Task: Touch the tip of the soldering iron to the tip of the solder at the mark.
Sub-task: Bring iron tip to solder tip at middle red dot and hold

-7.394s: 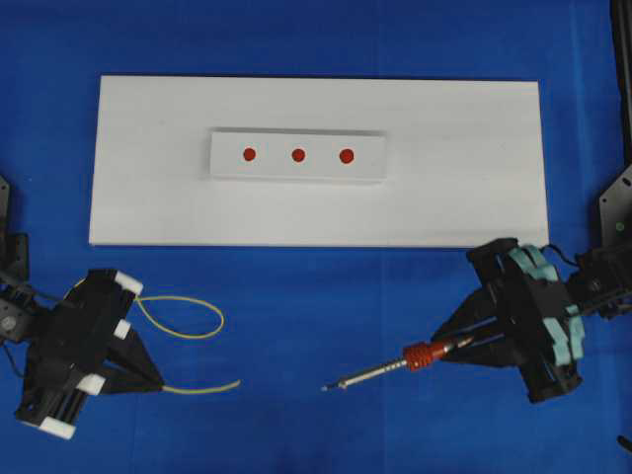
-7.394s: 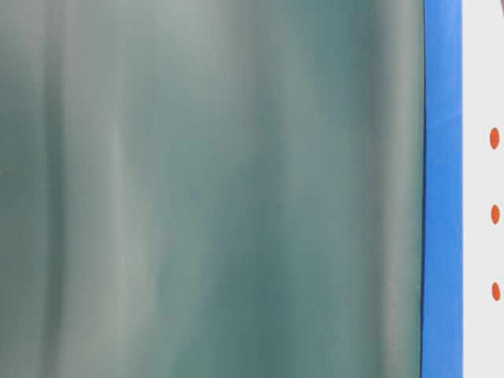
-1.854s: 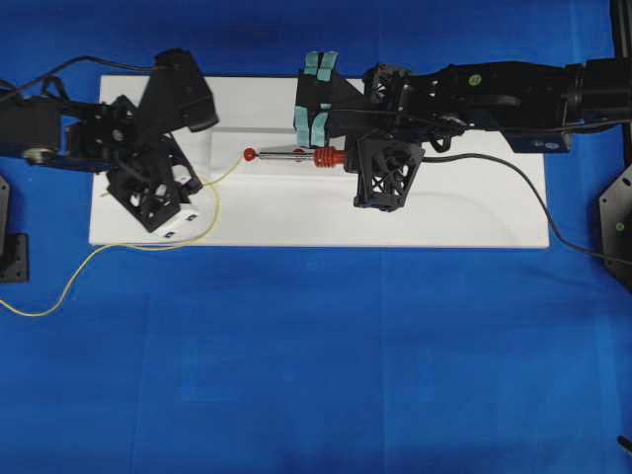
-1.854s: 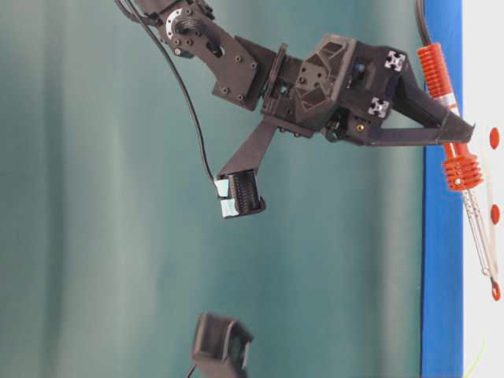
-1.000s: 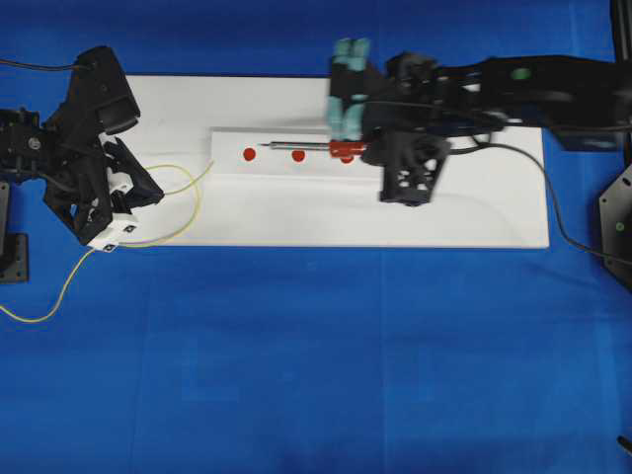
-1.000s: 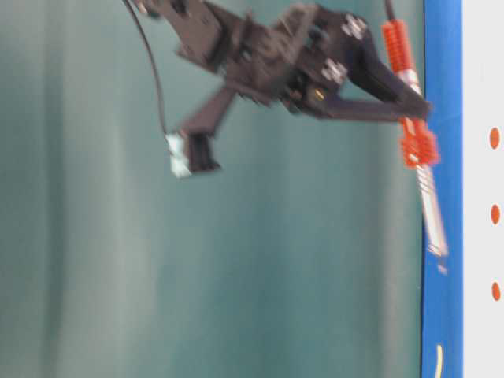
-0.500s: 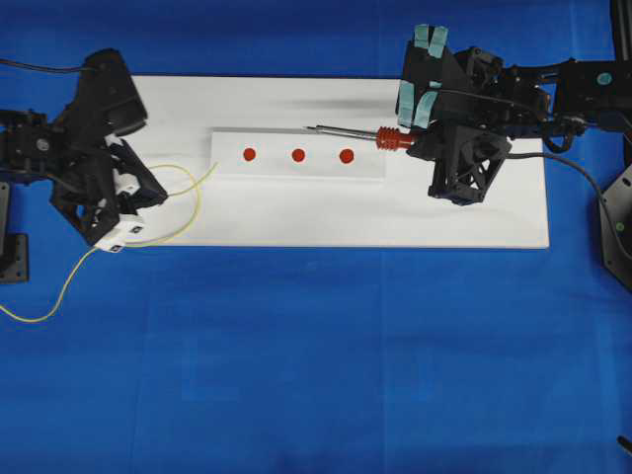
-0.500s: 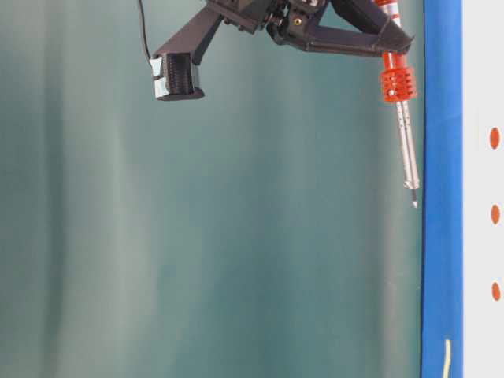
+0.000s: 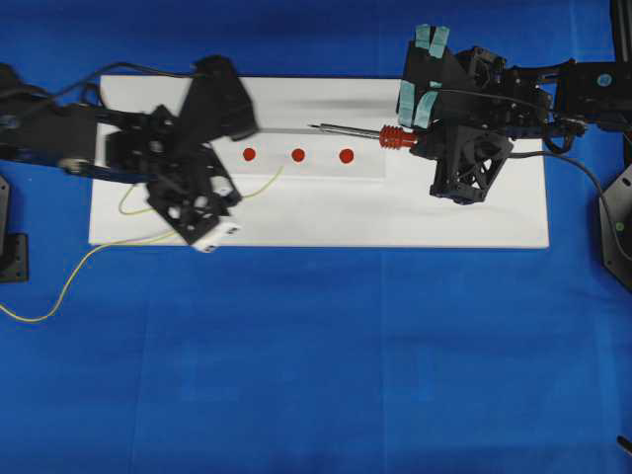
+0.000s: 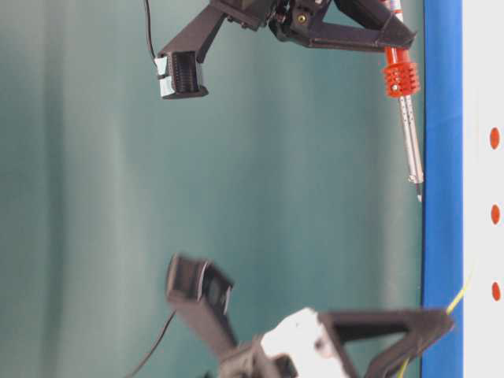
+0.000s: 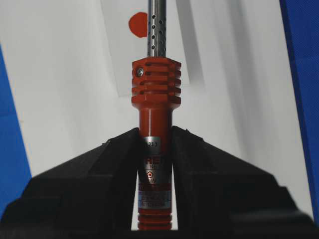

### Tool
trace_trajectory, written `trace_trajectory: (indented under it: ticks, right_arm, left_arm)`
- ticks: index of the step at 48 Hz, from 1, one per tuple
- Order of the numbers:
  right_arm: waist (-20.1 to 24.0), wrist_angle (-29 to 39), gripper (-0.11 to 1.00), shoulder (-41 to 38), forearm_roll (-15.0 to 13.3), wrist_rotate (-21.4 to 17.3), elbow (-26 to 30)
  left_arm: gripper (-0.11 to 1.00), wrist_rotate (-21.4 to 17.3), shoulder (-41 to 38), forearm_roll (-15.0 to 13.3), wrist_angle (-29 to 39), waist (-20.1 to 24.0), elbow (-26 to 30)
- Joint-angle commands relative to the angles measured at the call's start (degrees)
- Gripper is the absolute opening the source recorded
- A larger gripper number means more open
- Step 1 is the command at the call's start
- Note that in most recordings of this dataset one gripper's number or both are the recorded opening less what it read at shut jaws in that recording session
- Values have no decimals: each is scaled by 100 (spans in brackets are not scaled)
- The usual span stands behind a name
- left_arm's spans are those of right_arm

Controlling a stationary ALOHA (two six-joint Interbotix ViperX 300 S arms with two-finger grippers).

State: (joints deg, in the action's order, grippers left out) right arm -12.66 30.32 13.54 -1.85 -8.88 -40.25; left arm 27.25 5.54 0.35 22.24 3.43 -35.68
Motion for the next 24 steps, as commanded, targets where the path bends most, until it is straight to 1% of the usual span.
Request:
trace_trajectory:
  ticks: [1,5,8,24]
  right_arm:
    - [0,-35,6,105,-9,9,35]
    - [0,-44,6,97,-9,9,-9]
    - [0,-53,6,97,-9,9,-35]
    - [0,-149,7,97,-53,9,-97]
  left_arm:
    - [2,-18,-193,26,70,70,378]
    - [2,-35,-352,79,149,167,571]
    - [2,-62,-404,79,193,220,615]
    - [2,-35,-615,70,193,264,624]
